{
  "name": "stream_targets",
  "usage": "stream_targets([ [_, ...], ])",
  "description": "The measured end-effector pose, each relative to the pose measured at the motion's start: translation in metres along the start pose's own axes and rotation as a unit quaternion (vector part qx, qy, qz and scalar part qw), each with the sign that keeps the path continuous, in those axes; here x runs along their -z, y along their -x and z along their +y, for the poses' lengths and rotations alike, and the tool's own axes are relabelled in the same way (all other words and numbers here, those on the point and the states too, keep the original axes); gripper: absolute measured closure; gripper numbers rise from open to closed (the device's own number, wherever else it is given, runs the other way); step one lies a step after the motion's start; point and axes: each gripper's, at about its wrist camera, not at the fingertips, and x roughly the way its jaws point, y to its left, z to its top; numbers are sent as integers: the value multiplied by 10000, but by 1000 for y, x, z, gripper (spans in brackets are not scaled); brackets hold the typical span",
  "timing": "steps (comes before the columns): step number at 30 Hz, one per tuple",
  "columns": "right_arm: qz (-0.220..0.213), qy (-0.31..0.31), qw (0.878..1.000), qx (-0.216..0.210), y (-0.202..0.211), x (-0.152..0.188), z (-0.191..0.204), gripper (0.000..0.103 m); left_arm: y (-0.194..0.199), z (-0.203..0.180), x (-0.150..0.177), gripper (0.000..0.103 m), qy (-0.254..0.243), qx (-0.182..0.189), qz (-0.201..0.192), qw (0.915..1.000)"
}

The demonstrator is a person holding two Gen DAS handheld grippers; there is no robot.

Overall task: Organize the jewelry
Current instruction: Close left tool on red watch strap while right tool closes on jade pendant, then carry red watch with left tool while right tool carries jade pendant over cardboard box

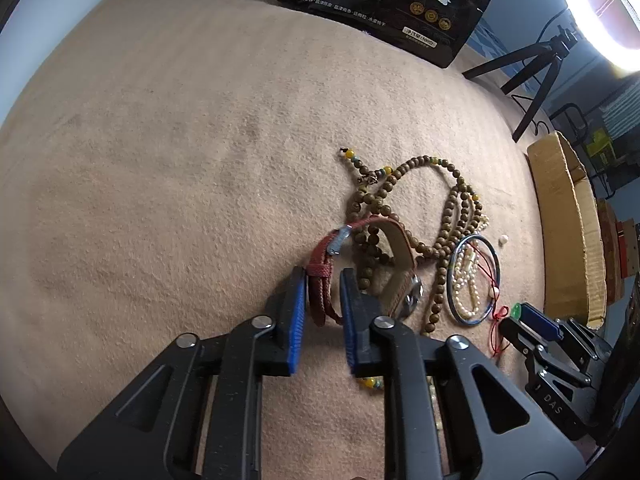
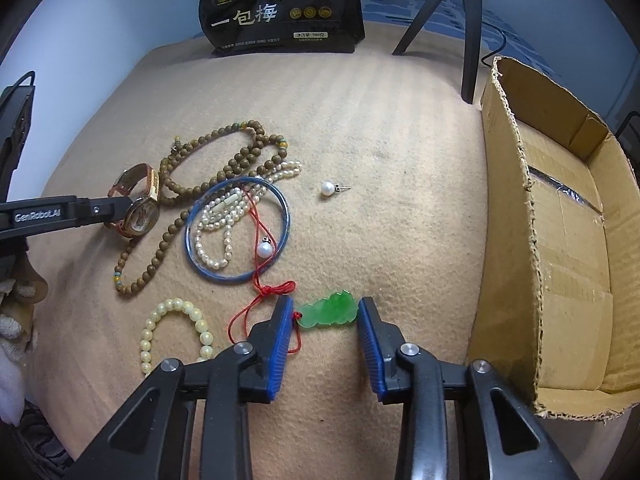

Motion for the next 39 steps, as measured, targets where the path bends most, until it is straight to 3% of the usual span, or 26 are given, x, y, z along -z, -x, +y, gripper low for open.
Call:
stream_targets([
  [8,-120,-18,9998,-147,10,1,2,70,8,-1,1,94,-9,-22,-104,9999],
  [19,-669,-8,9974,-258,49,-8,6,70,36,-3,-2,94,27,135,-463,9988],
  [29,-1351,-123,9904,-278,98,-20,-2,70,58,-31,-2,94,-245,310,-781,9962],
  [39,-1884,-419,9812,-30,137,-27,-36,70,74,-71,3,94,-504,631,-935,9923],
])
